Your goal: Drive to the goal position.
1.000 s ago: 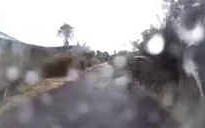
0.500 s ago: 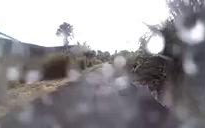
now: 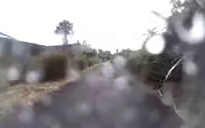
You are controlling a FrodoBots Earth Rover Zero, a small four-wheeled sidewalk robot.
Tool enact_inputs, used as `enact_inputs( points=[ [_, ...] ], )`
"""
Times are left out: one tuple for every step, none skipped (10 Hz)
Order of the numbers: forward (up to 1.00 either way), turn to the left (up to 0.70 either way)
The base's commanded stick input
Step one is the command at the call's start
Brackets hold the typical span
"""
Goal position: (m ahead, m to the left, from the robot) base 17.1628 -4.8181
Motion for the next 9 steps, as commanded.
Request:
enact_inputs(
  points=[
    [1.0, 0.0],
    [1.0, 0.0],
    [1.0, 0.0],
    [1.0, 0.0],
    [1.0, 0.0],
    [1.0, 0.0],
    [1.0, 0.0],
    [1.0, 0.0],
    [1.0, 0.0]
  ],
)
